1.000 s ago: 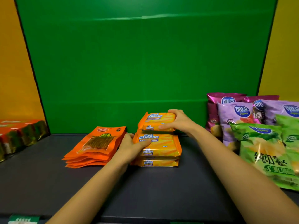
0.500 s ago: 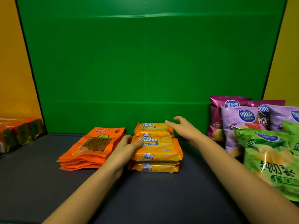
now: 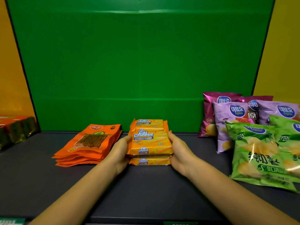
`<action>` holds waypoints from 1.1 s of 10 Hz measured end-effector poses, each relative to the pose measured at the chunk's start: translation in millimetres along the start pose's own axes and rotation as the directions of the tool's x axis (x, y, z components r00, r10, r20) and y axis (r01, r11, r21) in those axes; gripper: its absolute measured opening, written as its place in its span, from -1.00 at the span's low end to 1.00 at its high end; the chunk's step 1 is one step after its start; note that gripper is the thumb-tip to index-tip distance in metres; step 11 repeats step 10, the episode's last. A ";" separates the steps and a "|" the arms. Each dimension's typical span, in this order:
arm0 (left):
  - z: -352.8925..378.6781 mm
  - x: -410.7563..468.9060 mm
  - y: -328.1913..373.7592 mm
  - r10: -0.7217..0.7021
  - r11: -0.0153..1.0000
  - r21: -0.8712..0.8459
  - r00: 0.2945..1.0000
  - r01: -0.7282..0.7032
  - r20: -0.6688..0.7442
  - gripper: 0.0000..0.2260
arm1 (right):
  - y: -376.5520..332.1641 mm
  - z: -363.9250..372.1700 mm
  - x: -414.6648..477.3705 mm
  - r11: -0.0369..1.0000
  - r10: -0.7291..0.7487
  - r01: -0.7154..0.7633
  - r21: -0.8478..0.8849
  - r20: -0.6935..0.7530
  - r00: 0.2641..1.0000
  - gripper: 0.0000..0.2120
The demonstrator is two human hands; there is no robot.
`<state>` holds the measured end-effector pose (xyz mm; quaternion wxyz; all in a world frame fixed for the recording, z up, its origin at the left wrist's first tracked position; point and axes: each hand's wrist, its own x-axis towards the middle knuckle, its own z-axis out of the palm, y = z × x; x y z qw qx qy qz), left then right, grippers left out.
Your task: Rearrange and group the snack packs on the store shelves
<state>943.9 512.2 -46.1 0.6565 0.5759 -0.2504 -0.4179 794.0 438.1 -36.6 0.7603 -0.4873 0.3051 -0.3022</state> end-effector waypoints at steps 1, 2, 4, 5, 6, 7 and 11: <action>0.3 -0.1 4.3 -0.020 0.999 0.035 1.000 0.020 0.006 -0.73 | -4.1 -5.8 3.0 1.000 0.006 -0.006 -0.008 0.013 1.000 -0.57; 0.8 0.0 16.9 -0.024 0.998 0.058 0.999 0.022 0.034 -0.69 | -15.6 -11.7 5.6 0.999 -0.032 0.032 -0.020 0.007 0.999 -0.55; 3.3 13.7 34.2 0.007 0.999 0.054 0.999 -0.005 -0.044 -0.65 | -32.6 -1.8 8.3 1.000 -0.009 0.011 0.023 -0.086 0.996 -0.44; 5.8 21.7 34.1 -0.058 0.998 0.009 0.998 0.058 -0.028 -0.60 | -31.0 -3.5 14.3 1.000 0.022 -0.020 0.016 -0.072 0.997 -0.44; 7.5 26.4 29.9 -0.096 0.995 -0.021 0.995 0.096 -0.004 -0.60 | -29.0 -3.6 22.4 0.999 0.030 -0.031 -0.011 -0.060 0.998 -0.42; 7.6 32.2 25.8 -0.073 0.997 -0.027 0.997 0.073 0.003 -0.63 | -27.7 -1.1 26.5 0.999 0.023 -0.024 -0.027 -0.061 0.998 -0.39; 5.1 11.1 40.1 0.193 0.981 0.054 0.964 -0.186 -0.185 -0.69 | -43.5 -0.8 8.0 0.985 -0.130 0.088 -0.151 -0.301 0.945 -0.48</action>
